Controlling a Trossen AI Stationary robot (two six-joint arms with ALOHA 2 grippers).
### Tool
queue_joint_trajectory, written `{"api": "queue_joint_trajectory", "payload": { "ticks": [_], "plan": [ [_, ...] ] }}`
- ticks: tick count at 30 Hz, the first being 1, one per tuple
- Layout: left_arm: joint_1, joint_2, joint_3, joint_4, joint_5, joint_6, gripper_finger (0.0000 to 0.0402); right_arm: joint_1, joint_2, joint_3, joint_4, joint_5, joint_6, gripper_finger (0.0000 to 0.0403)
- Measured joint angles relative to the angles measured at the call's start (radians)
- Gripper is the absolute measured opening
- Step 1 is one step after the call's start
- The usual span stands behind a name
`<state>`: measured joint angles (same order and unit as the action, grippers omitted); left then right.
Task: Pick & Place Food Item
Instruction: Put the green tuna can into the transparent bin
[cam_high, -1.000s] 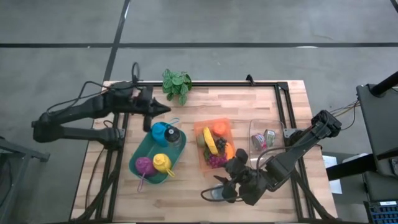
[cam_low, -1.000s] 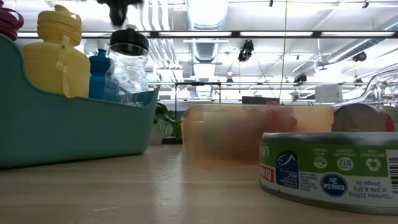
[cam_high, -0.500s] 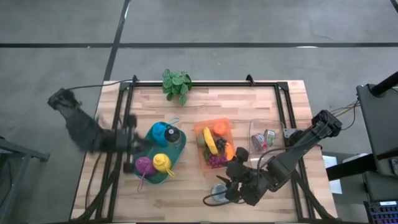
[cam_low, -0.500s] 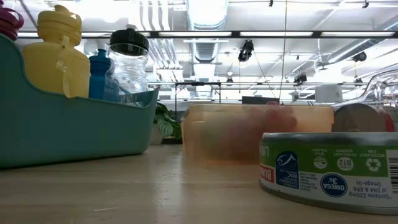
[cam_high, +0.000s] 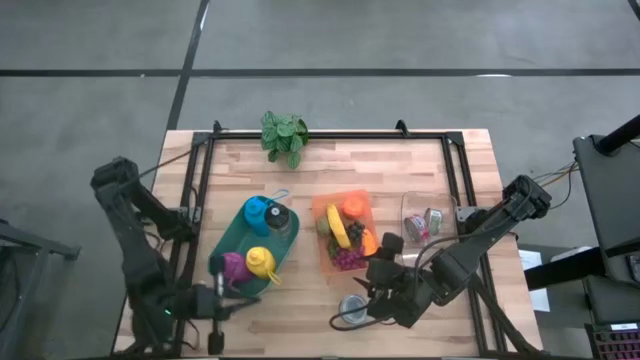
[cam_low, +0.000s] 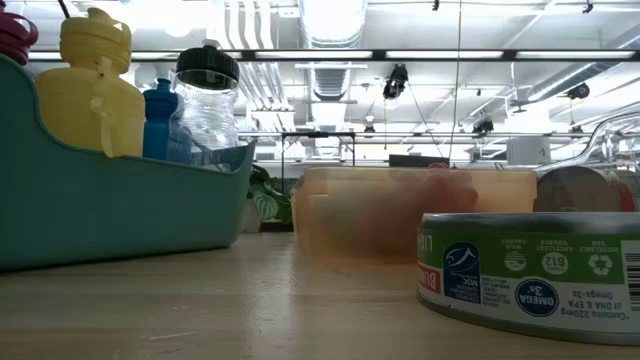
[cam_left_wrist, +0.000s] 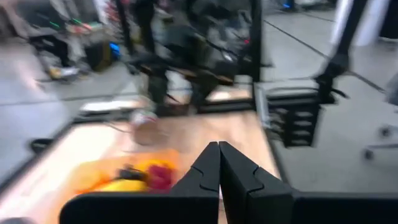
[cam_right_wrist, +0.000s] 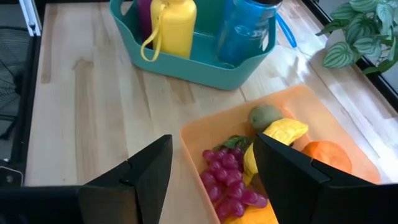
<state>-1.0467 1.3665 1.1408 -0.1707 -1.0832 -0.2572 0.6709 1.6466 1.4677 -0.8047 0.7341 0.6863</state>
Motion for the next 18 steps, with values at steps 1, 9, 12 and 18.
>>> {"api": "queue_joint_trajectory", "payload": {
  "ticks": [1, 9, 12, 18],
  "plan": [
    [0.009, 0.021, 0.0, 0.018, 0.036, -0.013, 0.0002, 0.0, -0.001, 0.0, -0.003, 0.0, 0.004, 0.0222],
    [0.041, 0.202, 0.0, 0.179, 0.109, -0.122, 0.0002, -0.002, -0.003, 0.0, -0.005, 0.0, 0.013, 0.0222],
    [0.041, 0.266, 0.0, 0.217, 0.101, -0.169, 0.0002, -0.002, -0.003, 0.0, -0.006, 0.0, 0.013, 0.0222],
    [0.041, 0.4, 0.0, 0.442, 0.111, -0.233, 0.0002, -0.002, -0.003, 0.0, -0.008, -0.002, 0.01, 0.0222]
  ]
}}
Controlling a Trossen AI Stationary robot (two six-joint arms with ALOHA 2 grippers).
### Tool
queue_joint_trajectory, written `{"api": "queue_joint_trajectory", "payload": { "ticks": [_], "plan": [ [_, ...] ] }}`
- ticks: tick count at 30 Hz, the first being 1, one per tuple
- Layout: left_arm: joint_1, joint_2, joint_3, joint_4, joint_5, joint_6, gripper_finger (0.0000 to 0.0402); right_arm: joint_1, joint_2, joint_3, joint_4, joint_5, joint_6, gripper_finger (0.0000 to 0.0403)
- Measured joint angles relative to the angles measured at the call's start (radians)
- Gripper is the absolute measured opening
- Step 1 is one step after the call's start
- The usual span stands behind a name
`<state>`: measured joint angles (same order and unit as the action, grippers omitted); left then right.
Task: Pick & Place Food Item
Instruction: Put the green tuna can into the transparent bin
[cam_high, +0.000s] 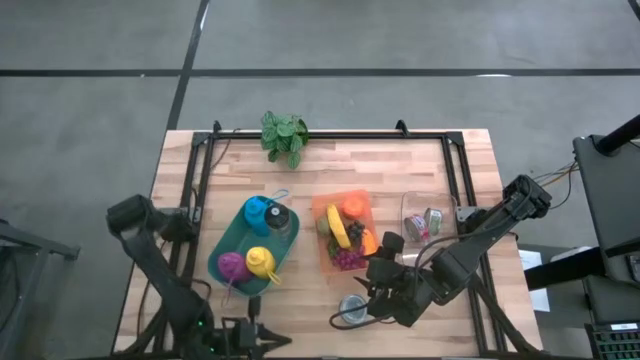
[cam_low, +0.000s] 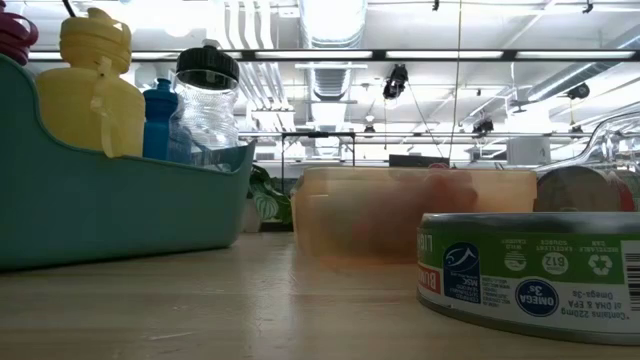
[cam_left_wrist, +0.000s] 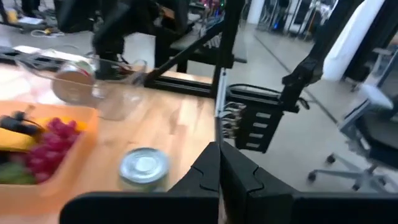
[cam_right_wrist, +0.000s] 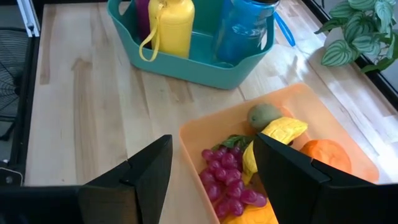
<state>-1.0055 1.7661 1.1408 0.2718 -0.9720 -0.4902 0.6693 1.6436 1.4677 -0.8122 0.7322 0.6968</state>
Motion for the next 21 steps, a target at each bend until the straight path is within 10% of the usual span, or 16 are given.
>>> {"api": "queue_joint_trajectory", "payload": {
  "ticks": [21],
  "plan": [
    [0.048, 0.264, 0.0, 0.236, 0.193, -0.183, 0.0002, 0.025, -0.001, -0.028, -0.074, -0.116, 0.003, 0.0222]
  ]
}}
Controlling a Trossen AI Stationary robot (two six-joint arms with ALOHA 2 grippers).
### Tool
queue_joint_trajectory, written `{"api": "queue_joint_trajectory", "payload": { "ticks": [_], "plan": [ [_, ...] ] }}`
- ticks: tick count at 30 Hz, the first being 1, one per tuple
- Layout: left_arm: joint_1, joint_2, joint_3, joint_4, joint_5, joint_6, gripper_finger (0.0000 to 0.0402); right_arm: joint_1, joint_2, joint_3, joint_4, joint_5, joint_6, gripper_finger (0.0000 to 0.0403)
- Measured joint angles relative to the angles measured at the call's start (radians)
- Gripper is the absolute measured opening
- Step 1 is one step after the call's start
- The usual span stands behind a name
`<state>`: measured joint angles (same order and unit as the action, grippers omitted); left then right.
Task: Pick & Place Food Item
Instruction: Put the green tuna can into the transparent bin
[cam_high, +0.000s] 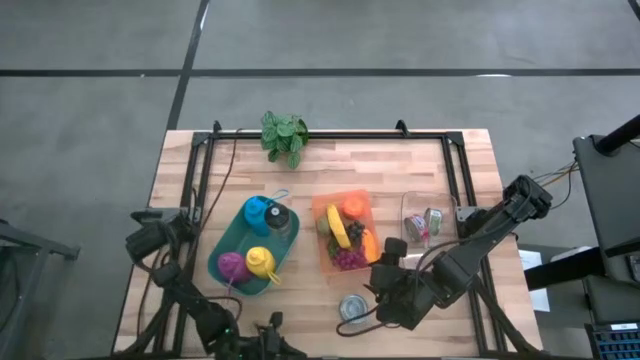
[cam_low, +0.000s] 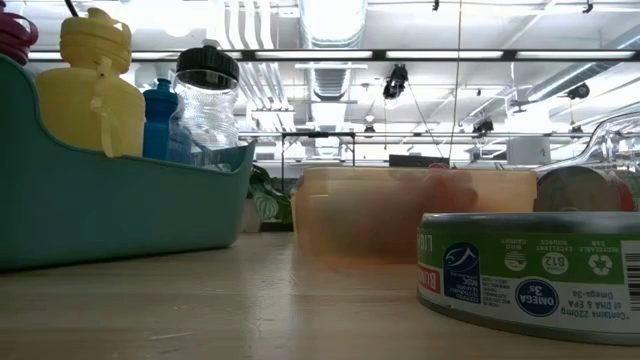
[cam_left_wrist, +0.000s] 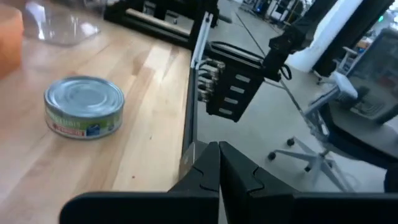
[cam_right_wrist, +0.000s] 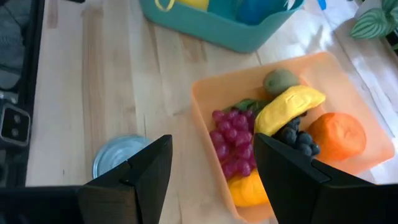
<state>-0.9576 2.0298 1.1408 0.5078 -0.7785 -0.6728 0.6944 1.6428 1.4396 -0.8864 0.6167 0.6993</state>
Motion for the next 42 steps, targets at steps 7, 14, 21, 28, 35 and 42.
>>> {"api": "queue_joint_trajectory", "payload": {
  "ticks": [7, 14, 21, 28, 35, 42],
  "plan": [
    [0.033, 0.027, 0.0, -0.003, 0.013, -0.091, 0.0002, 0.039, 0.0, -0.092, 0.007, 0.0, 0.105, 0.0222],
    [0.059, 0.03, 0.0, -0.011, 0.027, -0.09, 0.0002, 0.086, 0.0, -0.257, 0.198, 0.004, 0.189, 0.0222],
    [0.064, 0.029, 0.0, -0.081, 0.041, -0.085, 0.0002, 0.109, 0.0, -0.4, 0.379, 0.003, 0.255, 0.0222],
    [0.067, 0.029, 0.0, -0.087, 0.047, -0.087, 0.0002, 0.132, 0.0, -0.442, 0.414, 0.003, 0.29, 0.0222],
    [0.08, 0.029, 0.0, -0.127, 0.05, -0.084, 0.0002, 0.153, 0.0, -0.432, 0.563, -0.001, 0.161, 0.0222],
    [0.117, 0.029, 0.0, -0.199, 0.05, -0.084, 0.0002, 0.153, 0.04, -0.446, 0.71, -0.018, 0.11, 0.0222]
  ]
}}
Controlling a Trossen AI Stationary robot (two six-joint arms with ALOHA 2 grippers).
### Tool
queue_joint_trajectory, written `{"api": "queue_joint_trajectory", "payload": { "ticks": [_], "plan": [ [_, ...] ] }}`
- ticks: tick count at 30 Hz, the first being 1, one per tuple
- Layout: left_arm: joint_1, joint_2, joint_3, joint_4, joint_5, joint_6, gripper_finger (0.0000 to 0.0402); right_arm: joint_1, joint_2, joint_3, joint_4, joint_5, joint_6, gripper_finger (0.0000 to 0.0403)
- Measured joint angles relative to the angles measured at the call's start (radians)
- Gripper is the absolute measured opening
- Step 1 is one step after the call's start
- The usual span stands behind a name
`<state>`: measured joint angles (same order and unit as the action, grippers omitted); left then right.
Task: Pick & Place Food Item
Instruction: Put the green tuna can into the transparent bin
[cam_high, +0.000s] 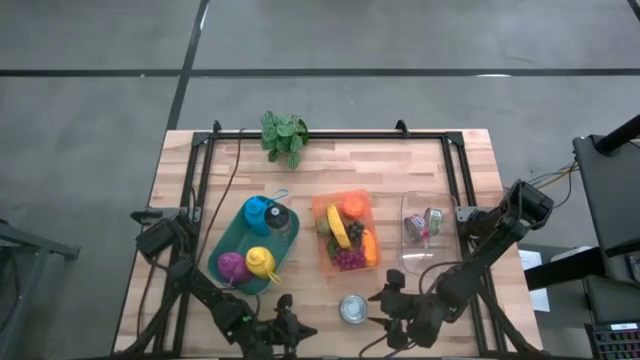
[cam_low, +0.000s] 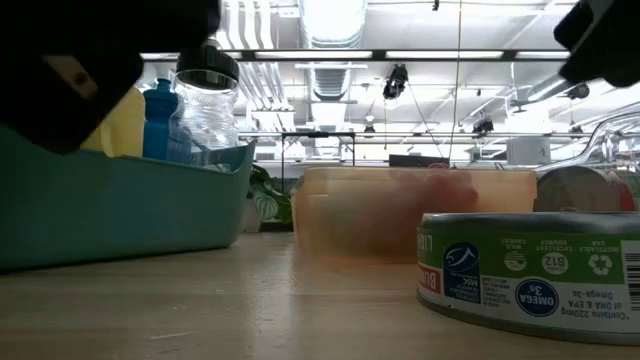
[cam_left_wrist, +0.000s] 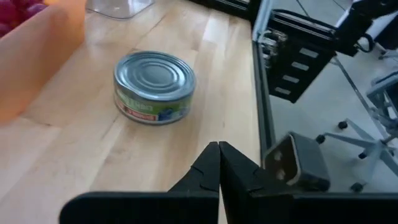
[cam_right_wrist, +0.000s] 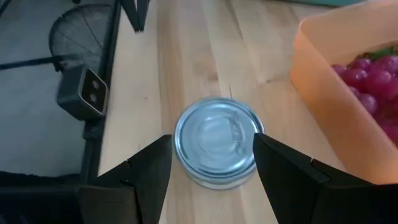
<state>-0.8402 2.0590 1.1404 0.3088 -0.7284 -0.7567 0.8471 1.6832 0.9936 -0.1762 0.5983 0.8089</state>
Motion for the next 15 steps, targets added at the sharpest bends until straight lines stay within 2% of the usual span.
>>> {"api": "queue_joint_trajectory", "payload": {
  "ticks": [4, 10, 15],
  "plan": [
    [0.036, 0.0, 0.0, 0.004, 0.023, 0.0, 0.0002, 0.0, 0.037, -0.001, -0.001, -0.004, -0.001, 0.0222],
    [0.076, 0.0, 0.0, 0.005, 0.181, 0.006, 0.0002, 0.0, 0.086, -0.001, 0.007, -0.005, 0.002, 0.0222],
    [0.078, 0.0, 0.0, 0.005, 0.195, 0.031, 0.0002, -0.001, 0.121, -0.001, 0.053, -0.005, 0.003, 0.0222]
  ]
}}
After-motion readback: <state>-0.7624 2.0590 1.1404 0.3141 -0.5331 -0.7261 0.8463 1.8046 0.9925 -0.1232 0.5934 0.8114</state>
